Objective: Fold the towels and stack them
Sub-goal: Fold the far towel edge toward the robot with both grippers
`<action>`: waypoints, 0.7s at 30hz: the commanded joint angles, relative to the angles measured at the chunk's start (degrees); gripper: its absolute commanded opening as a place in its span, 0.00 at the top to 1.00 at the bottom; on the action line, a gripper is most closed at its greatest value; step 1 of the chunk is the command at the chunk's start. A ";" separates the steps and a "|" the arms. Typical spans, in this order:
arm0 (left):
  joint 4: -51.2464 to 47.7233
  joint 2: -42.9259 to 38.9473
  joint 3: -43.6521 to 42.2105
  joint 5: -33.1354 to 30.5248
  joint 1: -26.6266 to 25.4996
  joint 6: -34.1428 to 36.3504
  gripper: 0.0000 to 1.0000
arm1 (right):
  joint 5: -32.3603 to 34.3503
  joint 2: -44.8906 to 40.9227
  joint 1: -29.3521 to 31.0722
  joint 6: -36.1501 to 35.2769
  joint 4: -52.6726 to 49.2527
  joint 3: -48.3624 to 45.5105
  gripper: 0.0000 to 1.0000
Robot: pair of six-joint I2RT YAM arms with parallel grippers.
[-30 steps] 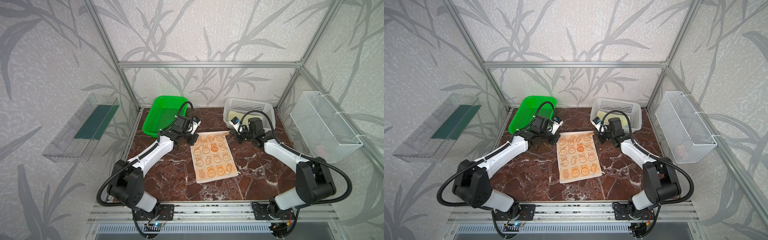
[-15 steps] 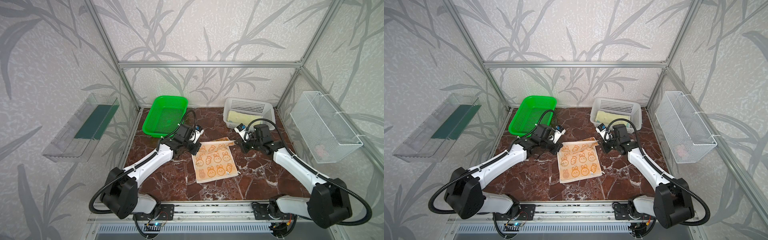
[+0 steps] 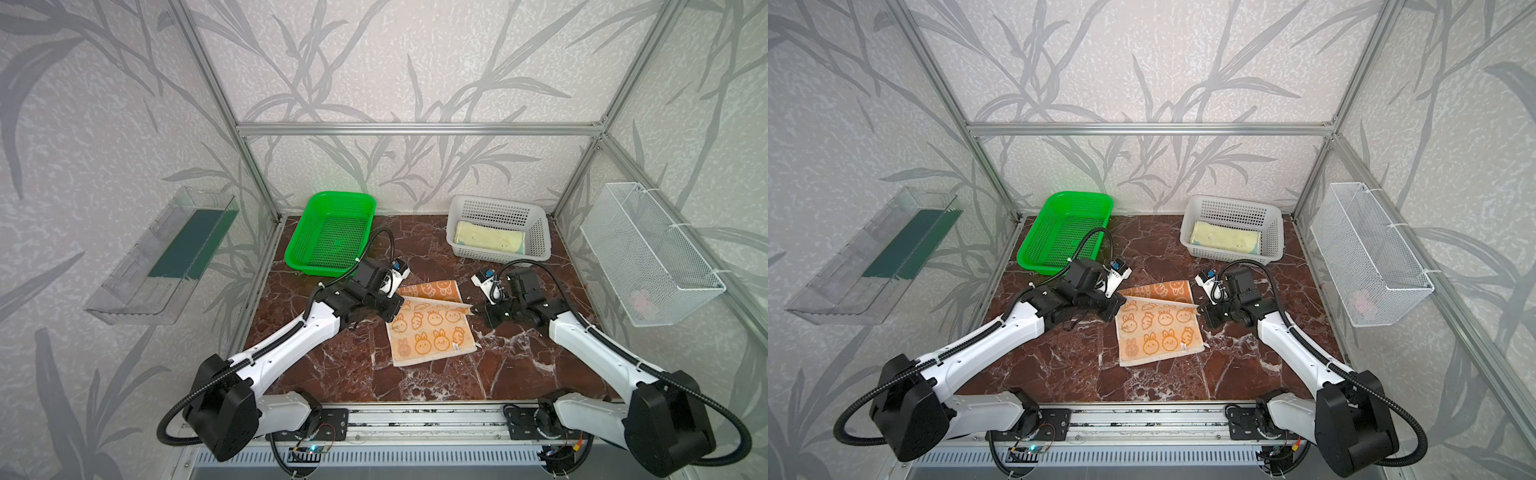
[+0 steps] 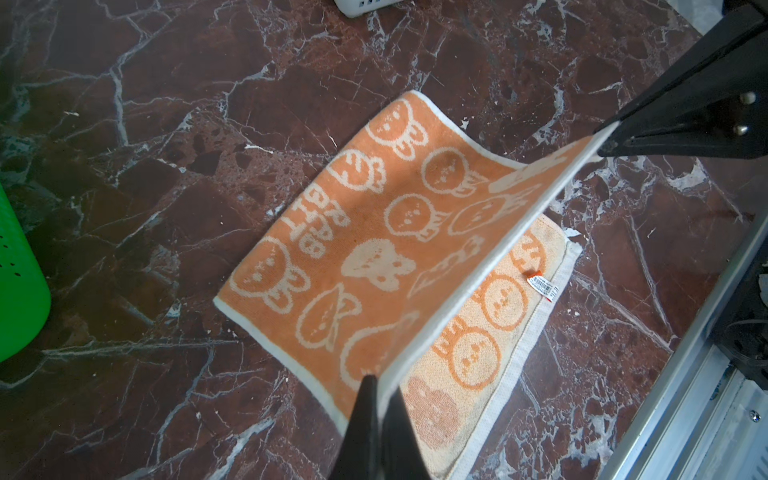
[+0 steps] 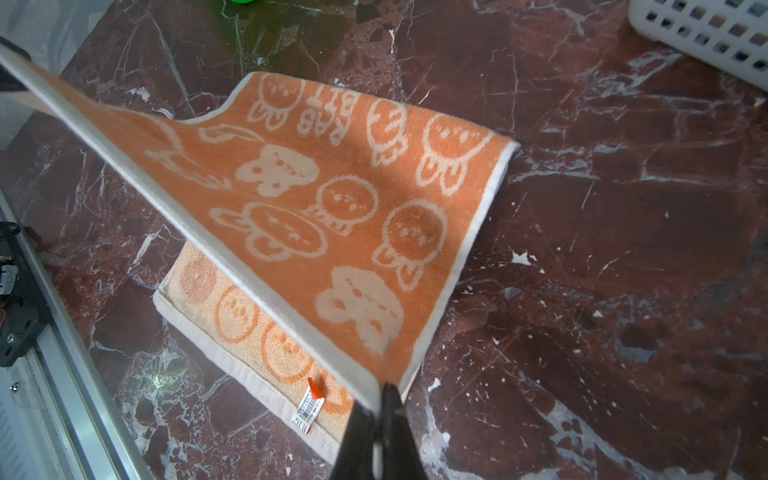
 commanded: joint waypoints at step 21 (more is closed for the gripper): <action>4.00 -3.48 -12.11 -0.21 -4.59 -9.63 1.00 | 4.49 0.37 4.87 11.18 -10.17 -1.28 0.97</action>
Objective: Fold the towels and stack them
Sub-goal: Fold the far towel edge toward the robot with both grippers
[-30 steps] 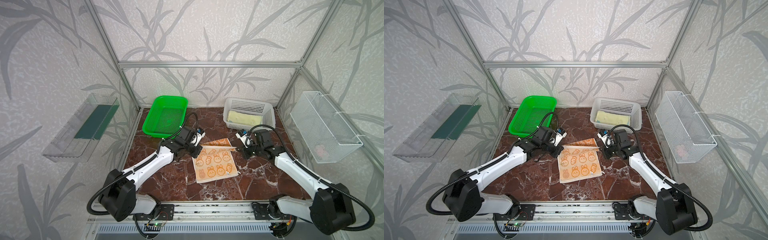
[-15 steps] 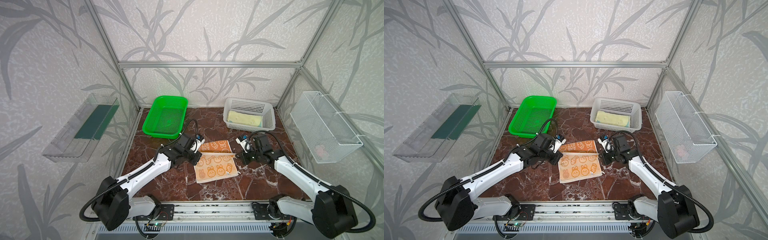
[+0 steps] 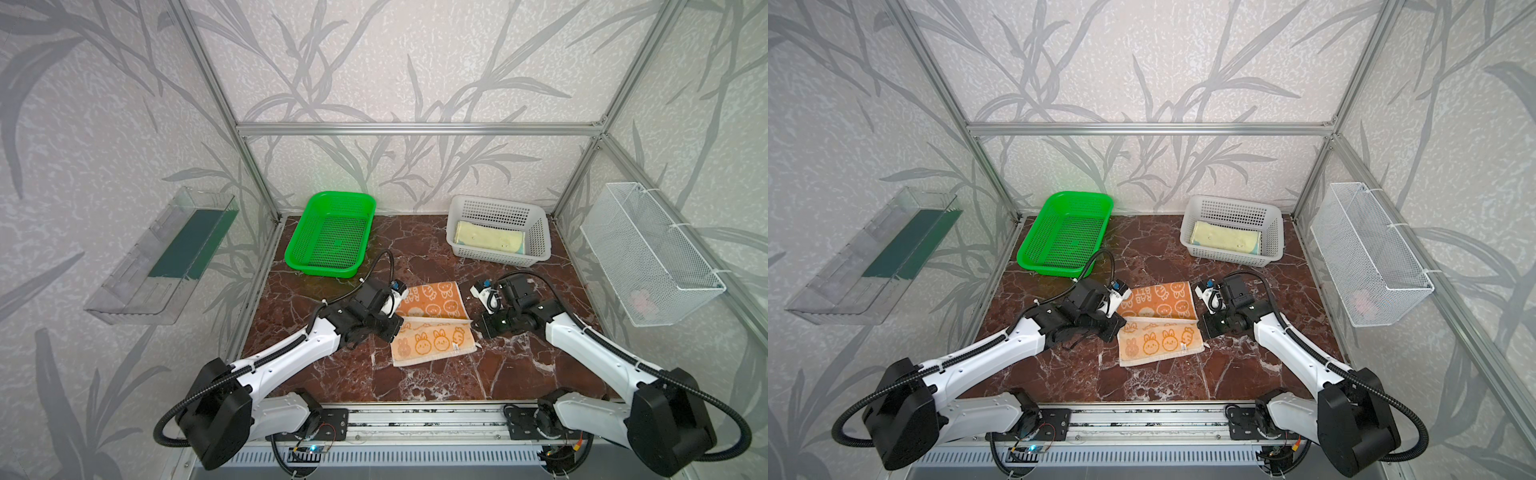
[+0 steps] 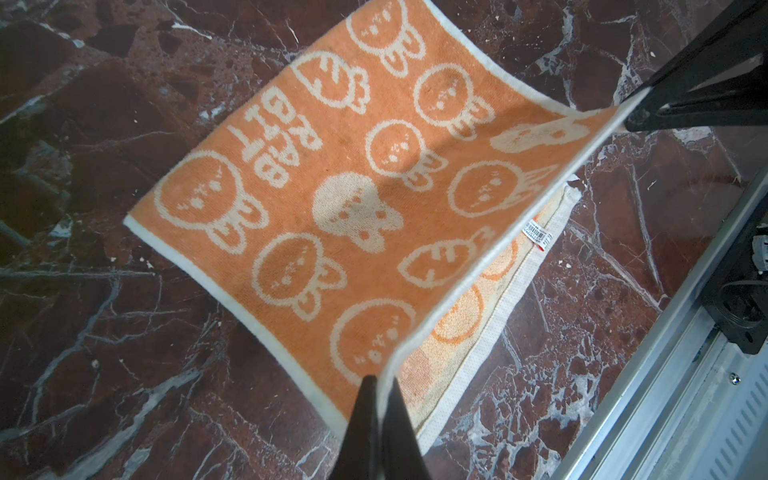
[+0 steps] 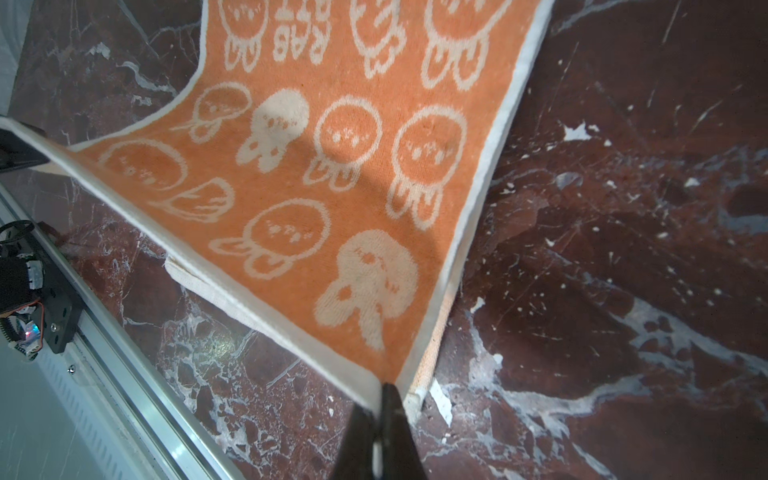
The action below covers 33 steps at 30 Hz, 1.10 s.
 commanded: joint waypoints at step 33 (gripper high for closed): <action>-2.25 2.76 -3.35 0.68 -6.45 -9.50 0.92 | 0.09 7.47 1.83 6.65 -2.47 -2.36 0.73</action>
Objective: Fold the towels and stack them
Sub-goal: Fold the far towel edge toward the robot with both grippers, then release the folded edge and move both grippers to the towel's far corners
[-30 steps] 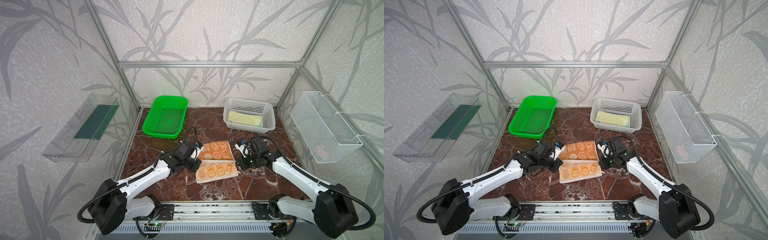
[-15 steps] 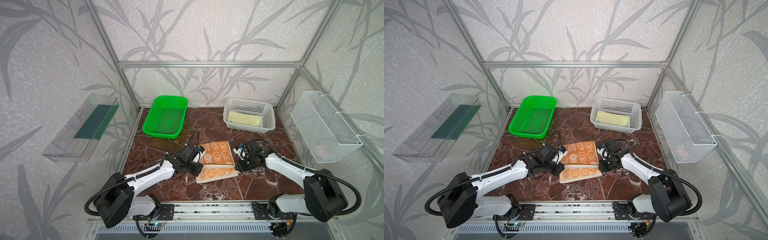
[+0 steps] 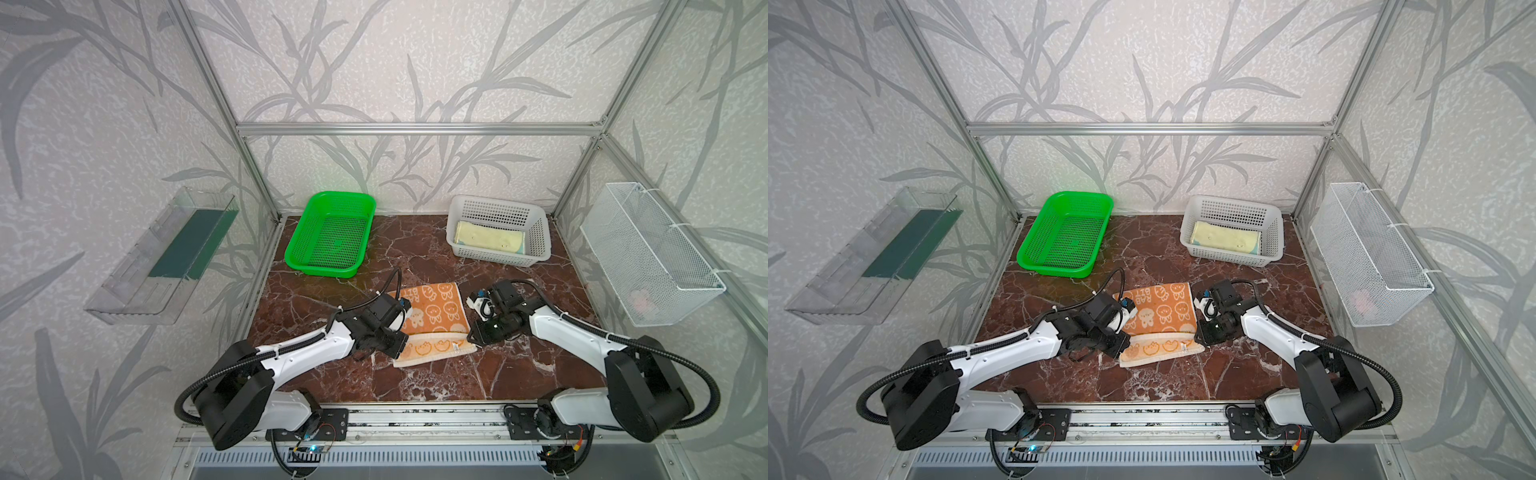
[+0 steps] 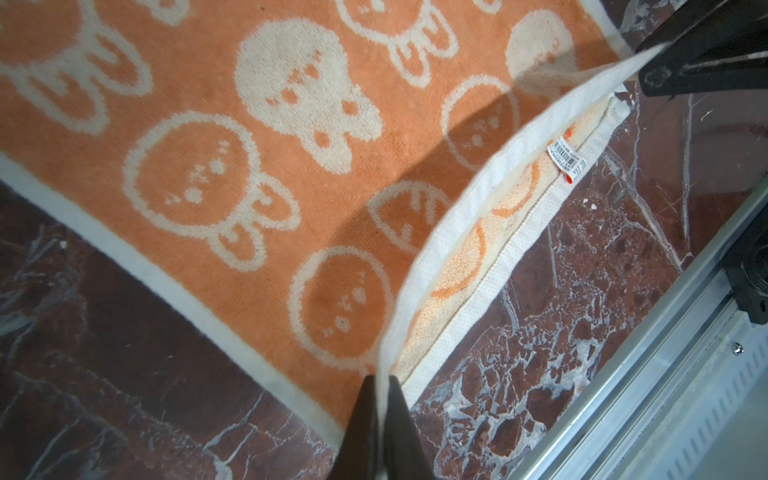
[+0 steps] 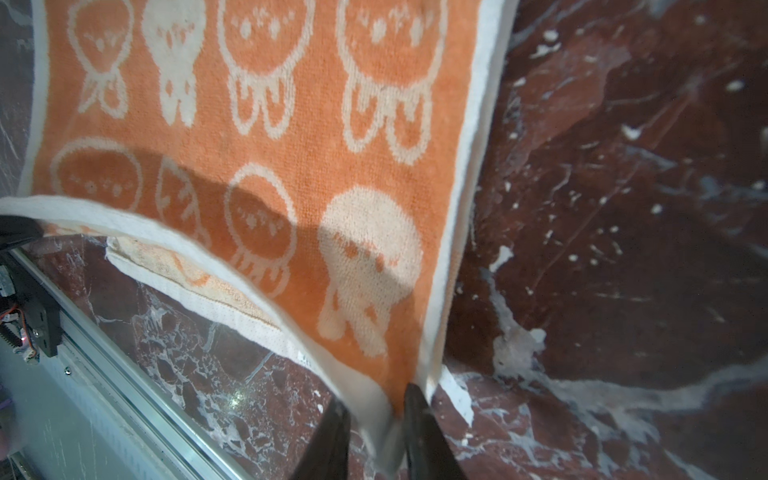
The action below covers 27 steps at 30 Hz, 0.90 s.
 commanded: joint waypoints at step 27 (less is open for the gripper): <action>2.64 -12.11 -4.39 -16.95 -0.08 -6.11 0.55 | 5.09 -2.68 4.70 2.96 5.47 2.93 0.57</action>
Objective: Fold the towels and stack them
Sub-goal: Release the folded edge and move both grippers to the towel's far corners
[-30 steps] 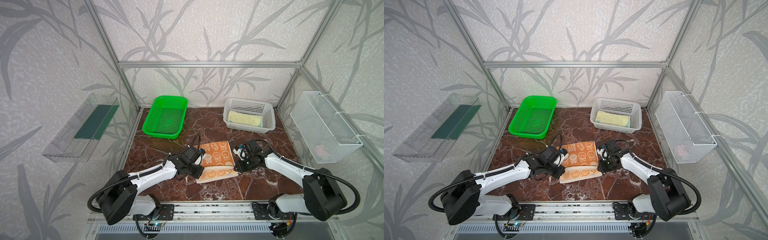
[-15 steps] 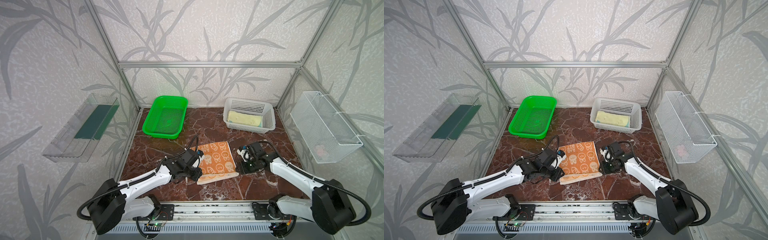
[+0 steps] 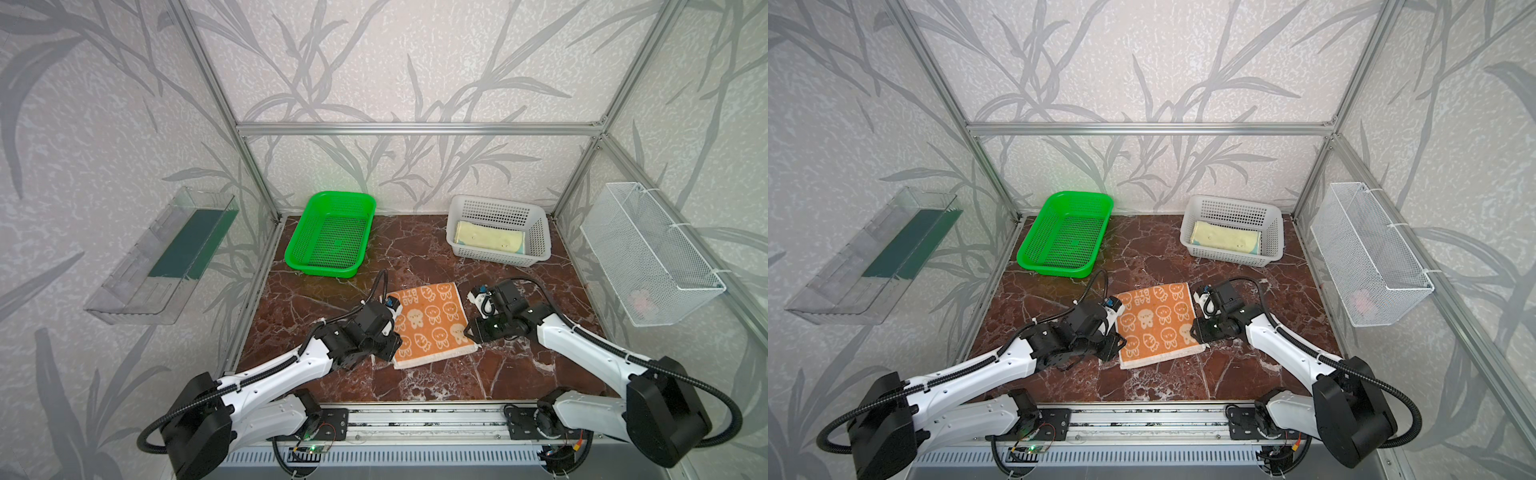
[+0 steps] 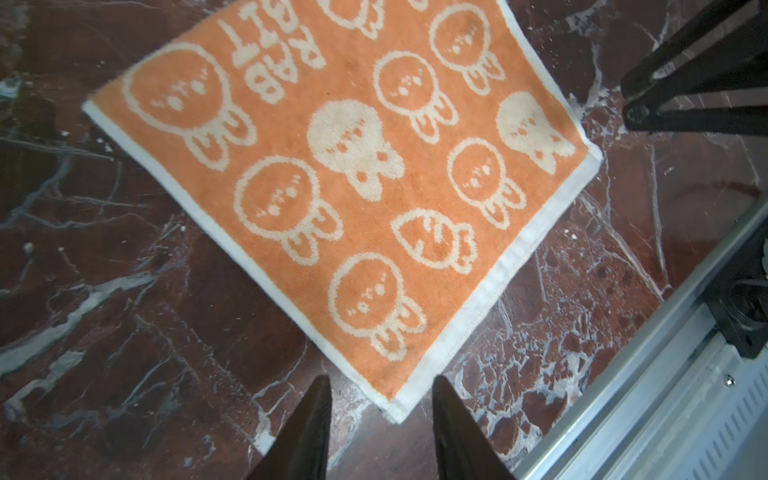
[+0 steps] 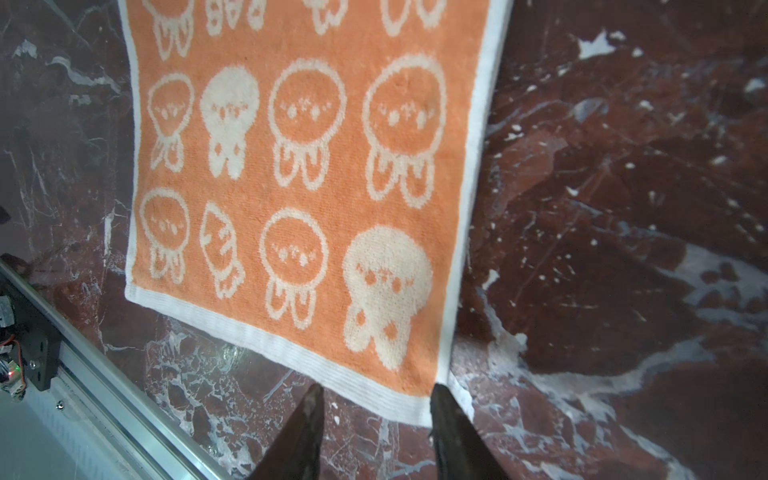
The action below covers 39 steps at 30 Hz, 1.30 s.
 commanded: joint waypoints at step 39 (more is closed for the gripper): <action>1.62 20.44 19.41 -0.34 22.23 14.74 0.53 | 17.31 7.73 17.40 3.26 3.68 8.83 0.54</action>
